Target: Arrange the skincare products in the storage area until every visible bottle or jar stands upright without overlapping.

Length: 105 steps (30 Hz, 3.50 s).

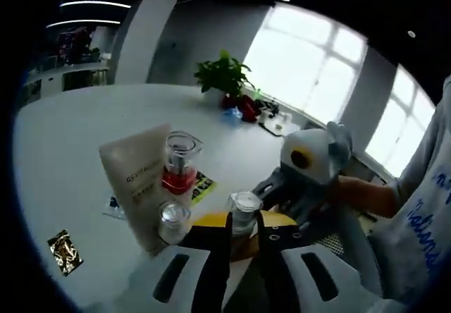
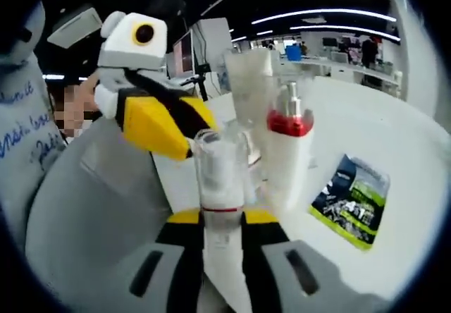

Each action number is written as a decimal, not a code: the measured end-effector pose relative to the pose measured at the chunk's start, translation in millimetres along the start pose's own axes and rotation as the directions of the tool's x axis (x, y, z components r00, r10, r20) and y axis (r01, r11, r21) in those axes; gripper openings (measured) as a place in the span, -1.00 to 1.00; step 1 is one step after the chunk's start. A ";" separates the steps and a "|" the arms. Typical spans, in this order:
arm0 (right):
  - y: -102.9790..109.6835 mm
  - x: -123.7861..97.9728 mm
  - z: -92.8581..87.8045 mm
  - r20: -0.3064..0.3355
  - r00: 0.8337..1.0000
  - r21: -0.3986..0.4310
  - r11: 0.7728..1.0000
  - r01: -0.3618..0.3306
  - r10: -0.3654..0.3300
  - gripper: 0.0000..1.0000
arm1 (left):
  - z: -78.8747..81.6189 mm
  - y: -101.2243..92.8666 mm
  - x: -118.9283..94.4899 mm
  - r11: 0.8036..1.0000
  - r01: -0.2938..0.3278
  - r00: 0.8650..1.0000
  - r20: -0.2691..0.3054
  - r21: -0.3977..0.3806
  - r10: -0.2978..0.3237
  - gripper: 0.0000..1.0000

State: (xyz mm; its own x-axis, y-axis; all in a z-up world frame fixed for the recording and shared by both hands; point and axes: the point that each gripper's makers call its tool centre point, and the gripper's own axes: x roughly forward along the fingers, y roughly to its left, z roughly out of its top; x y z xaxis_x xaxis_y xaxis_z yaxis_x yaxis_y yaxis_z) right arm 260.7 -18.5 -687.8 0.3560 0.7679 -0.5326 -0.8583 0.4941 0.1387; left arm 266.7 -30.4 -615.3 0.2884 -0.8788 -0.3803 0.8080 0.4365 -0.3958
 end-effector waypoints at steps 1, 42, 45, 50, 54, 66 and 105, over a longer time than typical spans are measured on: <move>-1.5 2.1 -2.0 -0.008 1.000 -0.004 1.000 0.001 -0.001 -0.62 | -2.0 0.6 1.9 1.000 -0.002 1.000 -0.006 0.008 0.002 -0.79; -48.1 -0.2 -18.5 -0.039 0.984 -0.116 0.979 0.169 -0.175 -0.53 | -28.2 14.6 -10.9 0.998 -0.059 0.996 -0.075 -0.013 0.058 -0.82; -48.3 -2.3 -23.2 -0.055 0.981 -0.095 0.979 0.178 -0.184 -0.54 | -30.5 19.1 -13.7 0.998 -0.065 0.995 -0.082 -0.022 0.063 -0.83; -52.4 -4.8 -27.3 -0.068 0.980 -0.069 0.980 0.184 -0.189 -0.60 | -31.8 28.1 -18.9 0.997 -0.079 0.993 -0.088 -0.025 0.076 -0.84; -56.7 -7.1 -26.2 -0.071 0.976 -0.058 0.978 0.200 -0.204 -0.62 | -32.4 35.4 -20.1 0.994 -0.104 0.990 -0.095 -0.014 0.102 -0.84; -53.5 2.5 -23.0 -0.090 0.979 -0.058 0.982 0.178 -0.182 -0.65 | -42.7 52.8 -20.4 0.986 -0.163 0.975 -0.147 0.036 0.166 -0.84; -41.6 13.9 1.5 -0.110 0.978 0.006 0.984 0.176 -0.175 -0.69 | -56.2 79.3 -0.3 0.969 -0.210 0.935 -0.261 0.133 0.238 -0.69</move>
State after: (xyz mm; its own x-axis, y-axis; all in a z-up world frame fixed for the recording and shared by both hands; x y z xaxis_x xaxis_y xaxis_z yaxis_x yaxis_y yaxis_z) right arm 302.0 -27.8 -699.7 0.4574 0.6200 -0.6375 -0.7798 0.6242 0.0476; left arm 301.7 15.4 -693.6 0.3284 -0.6676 -0.6681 0.7904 0.5816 -0.1926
